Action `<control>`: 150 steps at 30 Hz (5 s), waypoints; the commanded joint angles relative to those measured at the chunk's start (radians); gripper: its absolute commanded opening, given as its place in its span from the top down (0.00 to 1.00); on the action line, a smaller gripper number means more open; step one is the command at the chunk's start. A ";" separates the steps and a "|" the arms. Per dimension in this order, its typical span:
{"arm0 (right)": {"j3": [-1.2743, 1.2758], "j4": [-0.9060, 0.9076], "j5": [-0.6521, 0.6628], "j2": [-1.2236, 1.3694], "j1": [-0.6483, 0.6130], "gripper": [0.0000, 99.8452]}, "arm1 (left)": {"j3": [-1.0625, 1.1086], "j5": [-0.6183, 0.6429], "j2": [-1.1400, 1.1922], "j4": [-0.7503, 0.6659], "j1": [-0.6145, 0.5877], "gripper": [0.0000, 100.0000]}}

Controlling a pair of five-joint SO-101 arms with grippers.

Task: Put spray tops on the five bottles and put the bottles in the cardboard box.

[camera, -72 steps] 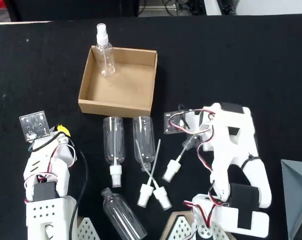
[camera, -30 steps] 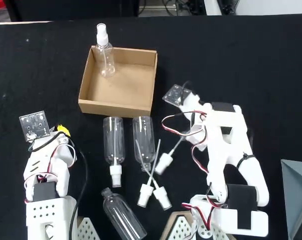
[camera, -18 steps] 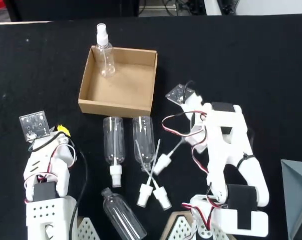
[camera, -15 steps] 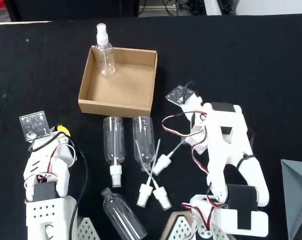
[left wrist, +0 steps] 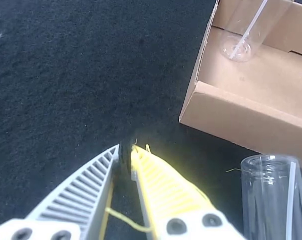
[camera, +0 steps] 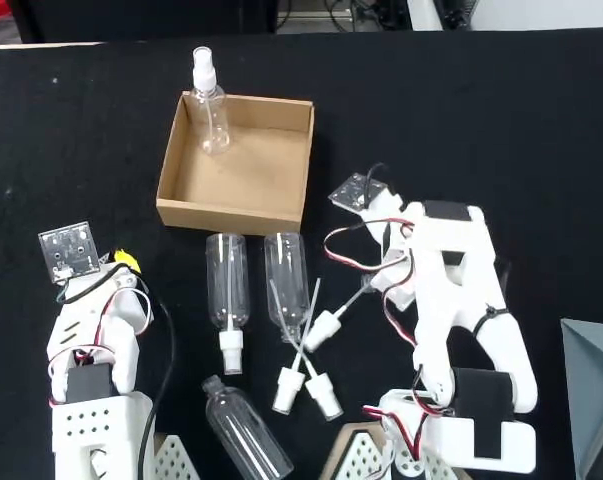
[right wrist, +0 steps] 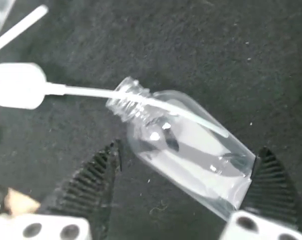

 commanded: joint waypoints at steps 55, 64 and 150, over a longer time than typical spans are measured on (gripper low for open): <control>0.047 -0.146 0.583 -0.056 -0.002 0.83 | -0.019 -0.071 -0.014 -0.025 -0.005 0.97; 0.038 -0.143 0.476 -0.065 -0.003 0.91 | -0.019 -0.071 -0.014 -0.025 -0.005 0.97; 0.120 -0.242 -0.609 -0.728 0.017 0.93 | -0.028 -0.072 -0.014 -0.017 -0.008 0.97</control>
